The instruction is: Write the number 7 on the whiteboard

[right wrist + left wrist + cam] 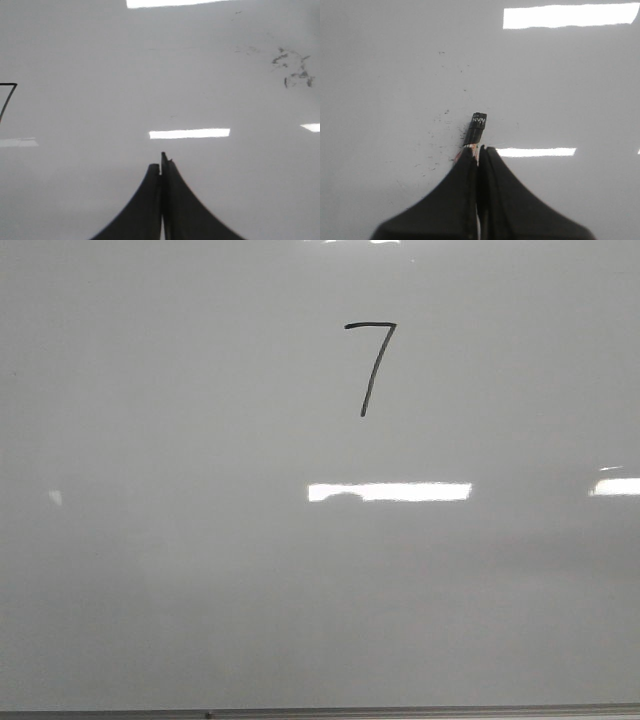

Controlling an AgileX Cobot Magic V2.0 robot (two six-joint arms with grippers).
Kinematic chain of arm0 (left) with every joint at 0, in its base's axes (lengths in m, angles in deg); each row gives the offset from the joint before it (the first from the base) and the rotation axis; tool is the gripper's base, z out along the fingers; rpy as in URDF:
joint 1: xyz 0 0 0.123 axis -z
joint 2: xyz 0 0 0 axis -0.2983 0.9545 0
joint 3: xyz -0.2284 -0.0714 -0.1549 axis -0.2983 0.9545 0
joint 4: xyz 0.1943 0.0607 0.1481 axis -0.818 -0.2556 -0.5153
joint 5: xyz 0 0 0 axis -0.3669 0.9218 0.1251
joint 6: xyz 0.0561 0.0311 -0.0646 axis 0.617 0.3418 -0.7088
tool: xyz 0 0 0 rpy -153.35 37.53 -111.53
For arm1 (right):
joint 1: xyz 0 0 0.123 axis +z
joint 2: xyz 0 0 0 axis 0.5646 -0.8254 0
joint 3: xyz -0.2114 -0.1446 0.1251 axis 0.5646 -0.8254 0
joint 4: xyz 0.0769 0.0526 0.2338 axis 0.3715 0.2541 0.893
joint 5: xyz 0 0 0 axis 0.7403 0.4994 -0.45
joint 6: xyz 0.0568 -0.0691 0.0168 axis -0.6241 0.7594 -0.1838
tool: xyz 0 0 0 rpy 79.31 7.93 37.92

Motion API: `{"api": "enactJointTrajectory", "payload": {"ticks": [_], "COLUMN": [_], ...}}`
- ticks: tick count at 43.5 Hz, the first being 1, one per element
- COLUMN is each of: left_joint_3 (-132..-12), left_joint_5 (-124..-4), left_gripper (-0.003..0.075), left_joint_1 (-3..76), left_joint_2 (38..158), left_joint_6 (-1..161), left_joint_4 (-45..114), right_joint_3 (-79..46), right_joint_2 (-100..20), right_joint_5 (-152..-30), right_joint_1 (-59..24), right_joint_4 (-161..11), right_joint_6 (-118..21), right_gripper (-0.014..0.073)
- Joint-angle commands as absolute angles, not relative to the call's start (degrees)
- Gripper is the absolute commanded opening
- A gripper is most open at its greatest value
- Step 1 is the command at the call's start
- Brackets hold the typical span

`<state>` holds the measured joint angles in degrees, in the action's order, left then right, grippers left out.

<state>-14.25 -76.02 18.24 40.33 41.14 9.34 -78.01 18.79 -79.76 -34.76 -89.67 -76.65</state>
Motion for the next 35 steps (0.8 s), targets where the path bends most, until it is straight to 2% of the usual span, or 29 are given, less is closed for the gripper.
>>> {"api": "enactJointTrajectory", "payload": {"ticks": [1,35], "left_joint_3": [-13.49,-13.49], "left_joint_5": [-80.82,-80.82], "left_gripper": [-0.0020,-0.0021], "left_joint_1": [18.30,18.30], "left_joint_2": [39.64,39.64], "left_joint_6": [40.50,40.50], "left_joint_4": [9.44,9.44], "right_joint_3": [-77.90,-77.90], "right_joint_2": [19.94,19.94], "right_joint_5": [-74.79,-72.01], "right_joint_1": [-34.10,-34.88], "right_joint_4": [-90.54,-90.54], "right_joint_6": [-76.97,-73.47], "right_gripper": [-0.0066,-0.0066]}}
